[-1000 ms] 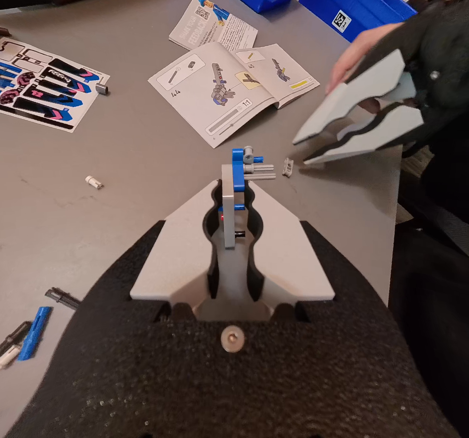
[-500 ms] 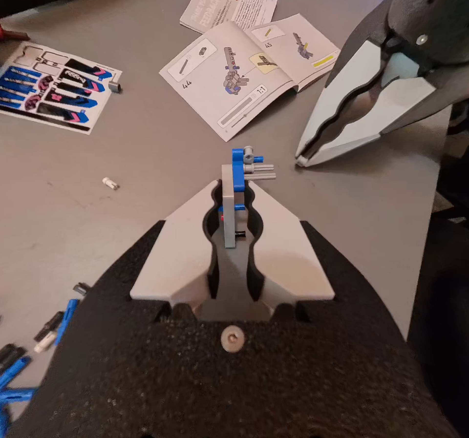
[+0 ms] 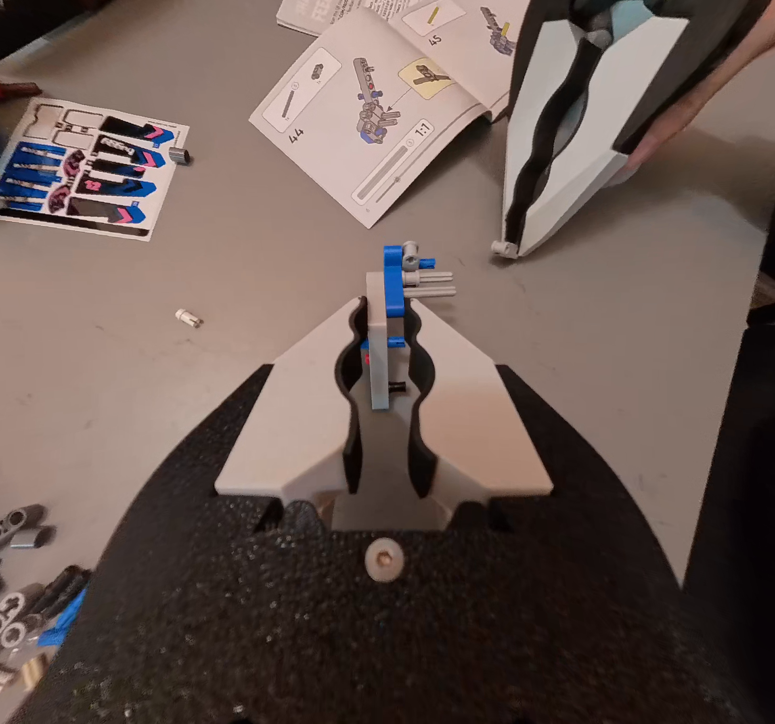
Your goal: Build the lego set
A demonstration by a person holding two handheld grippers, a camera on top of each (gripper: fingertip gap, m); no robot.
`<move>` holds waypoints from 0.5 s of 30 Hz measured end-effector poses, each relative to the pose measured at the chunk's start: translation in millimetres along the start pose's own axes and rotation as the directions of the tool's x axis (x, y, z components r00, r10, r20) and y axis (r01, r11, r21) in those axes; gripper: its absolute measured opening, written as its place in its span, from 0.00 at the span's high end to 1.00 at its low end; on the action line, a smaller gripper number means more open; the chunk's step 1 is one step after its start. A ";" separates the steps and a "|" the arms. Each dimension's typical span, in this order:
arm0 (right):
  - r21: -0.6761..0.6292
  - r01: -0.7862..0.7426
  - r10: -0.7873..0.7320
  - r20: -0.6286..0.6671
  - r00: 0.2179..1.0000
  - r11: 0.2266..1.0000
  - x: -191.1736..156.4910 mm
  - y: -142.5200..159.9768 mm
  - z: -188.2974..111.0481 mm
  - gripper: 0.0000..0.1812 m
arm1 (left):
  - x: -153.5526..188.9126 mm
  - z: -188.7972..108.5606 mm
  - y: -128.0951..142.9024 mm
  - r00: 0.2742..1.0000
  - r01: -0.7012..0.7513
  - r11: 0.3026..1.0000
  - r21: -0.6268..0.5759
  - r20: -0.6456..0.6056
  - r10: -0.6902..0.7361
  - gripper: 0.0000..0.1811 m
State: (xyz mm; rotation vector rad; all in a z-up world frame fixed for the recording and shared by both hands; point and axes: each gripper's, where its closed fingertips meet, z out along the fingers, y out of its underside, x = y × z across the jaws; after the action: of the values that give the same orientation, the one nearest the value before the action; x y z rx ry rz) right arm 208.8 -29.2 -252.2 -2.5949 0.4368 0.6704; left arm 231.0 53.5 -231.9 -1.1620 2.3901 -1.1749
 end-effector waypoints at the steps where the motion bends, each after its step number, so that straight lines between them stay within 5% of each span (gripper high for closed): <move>1: -0.033 0.006 -0.006 -0.007 1.000 0.999 1.1 0.1 -0.4 0.97 | -1.2 0.0 0.3 1.000 -0.014 1.000 -0.003 0.014 0.014 0.93; 15: -0.229 0.148 -0.189 -0.168 0.967 0.962 10.6 -8.6 -2.2 0.92 | -3.0 4.3 5.7 1.000 0.021 0.999 -0.039 0.009 -0.021 0.93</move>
State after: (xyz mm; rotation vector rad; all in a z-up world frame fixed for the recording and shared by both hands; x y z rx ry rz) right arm 221.9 -24.8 -253.3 -2.8743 0.2025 0.4350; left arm 232.0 55.3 -239.3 -1.2038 2.4105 -1.1326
